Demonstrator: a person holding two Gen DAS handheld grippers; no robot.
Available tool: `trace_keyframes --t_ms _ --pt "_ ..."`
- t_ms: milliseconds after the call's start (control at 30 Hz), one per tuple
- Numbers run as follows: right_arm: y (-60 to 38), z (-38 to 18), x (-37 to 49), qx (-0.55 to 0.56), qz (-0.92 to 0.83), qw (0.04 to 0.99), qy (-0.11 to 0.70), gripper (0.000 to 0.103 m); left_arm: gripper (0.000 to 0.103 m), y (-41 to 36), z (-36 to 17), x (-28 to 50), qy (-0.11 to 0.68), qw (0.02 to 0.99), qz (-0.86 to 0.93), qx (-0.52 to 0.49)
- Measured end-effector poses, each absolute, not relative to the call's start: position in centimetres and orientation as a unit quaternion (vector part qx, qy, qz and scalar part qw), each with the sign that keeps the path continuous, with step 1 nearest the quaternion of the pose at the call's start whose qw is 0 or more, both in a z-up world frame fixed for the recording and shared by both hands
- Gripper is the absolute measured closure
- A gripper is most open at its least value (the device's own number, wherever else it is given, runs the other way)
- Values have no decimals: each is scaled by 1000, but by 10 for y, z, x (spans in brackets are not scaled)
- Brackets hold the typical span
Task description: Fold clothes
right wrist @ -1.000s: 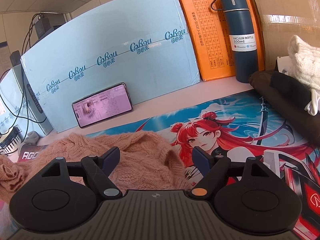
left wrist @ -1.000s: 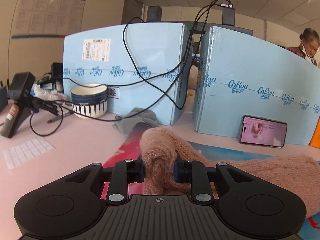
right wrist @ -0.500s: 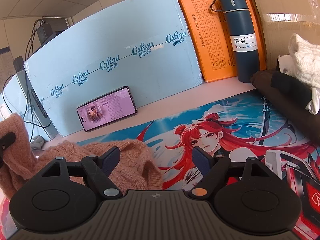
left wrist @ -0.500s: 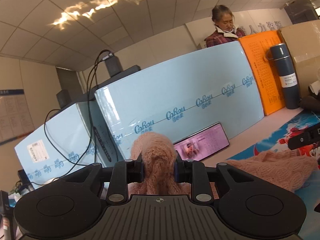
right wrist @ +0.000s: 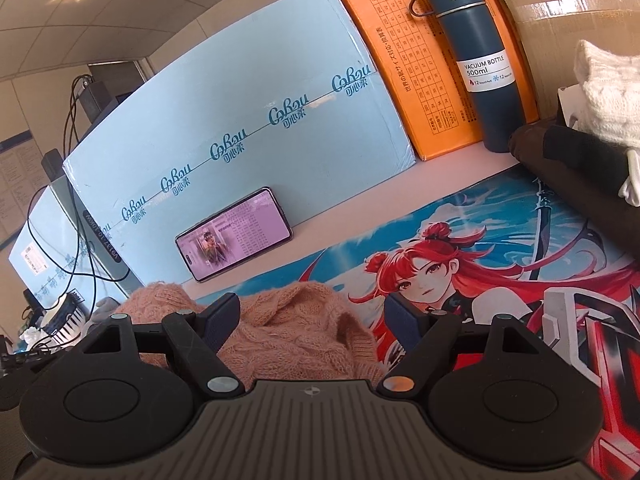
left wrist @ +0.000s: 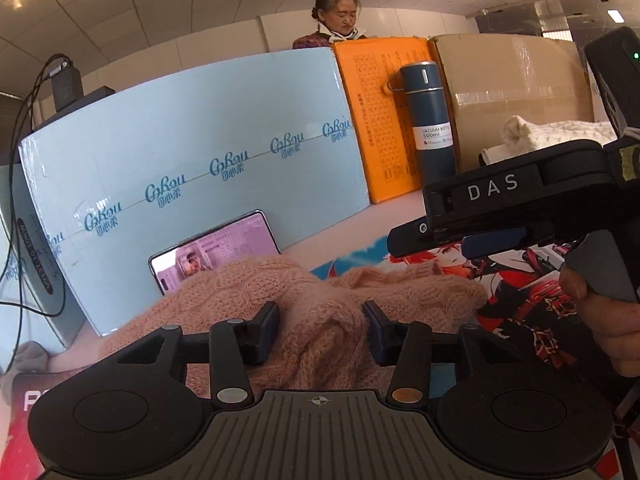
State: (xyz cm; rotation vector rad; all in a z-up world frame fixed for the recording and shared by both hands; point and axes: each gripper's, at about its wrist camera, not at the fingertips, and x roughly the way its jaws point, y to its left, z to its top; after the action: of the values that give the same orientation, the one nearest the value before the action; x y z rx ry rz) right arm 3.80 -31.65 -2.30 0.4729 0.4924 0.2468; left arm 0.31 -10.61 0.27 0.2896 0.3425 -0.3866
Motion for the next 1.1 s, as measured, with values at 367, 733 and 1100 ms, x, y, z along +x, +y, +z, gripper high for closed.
trace_keyframes --t_ms 367,733,1100 --pt "-294 -13 43 258 224 896 283 25 5 17 15 -14 169 980 -66 -84" --pt "-235 -4 65 212 225 884 351 38 5 58 -9 -7 231 948 -61 -210" --pt "-189 21 48 61 212 924 313 93 5 55 -9 -8 228 946 -69 -220"
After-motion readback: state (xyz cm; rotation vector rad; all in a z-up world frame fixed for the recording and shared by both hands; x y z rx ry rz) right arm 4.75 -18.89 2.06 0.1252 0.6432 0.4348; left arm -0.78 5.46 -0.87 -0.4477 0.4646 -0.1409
